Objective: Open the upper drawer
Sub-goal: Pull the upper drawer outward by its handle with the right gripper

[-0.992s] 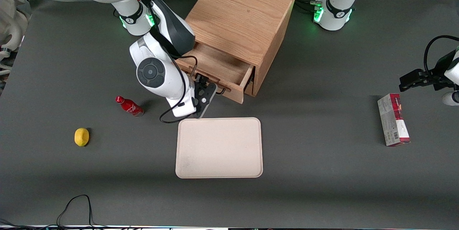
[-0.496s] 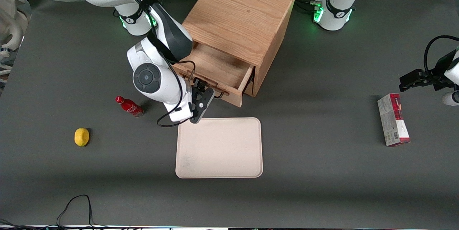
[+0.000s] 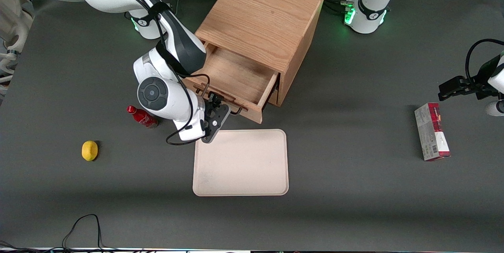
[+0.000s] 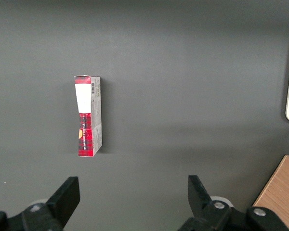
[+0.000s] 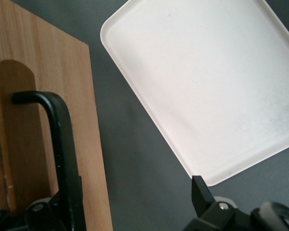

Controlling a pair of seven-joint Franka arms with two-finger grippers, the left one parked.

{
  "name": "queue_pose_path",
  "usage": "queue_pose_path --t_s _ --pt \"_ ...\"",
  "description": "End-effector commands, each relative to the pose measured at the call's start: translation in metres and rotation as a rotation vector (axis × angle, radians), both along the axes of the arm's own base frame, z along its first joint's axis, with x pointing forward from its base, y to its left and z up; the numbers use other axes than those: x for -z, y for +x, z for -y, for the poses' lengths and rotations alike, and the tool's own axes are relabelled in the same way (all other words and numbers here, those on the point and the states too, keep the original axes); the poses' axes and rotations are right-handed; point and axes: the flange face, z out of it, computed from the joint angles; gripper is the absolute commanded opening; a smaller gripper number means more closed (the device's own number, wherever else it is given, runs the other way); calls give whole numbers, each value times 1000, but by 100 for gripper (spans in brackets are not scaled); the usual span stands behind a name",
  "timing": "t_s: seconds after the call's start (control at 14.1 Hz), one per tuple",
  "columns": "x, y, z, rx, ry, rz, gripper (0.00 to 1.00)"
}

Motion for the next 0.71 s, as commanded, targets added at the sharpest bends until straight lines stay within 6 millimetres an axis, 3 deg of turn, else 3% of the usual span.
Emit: queue_pose_path --t_s 0.0,0.64 --pt "-4 17 8 10 25 17 100" --pt "-6 37 24 51 43 25 100"
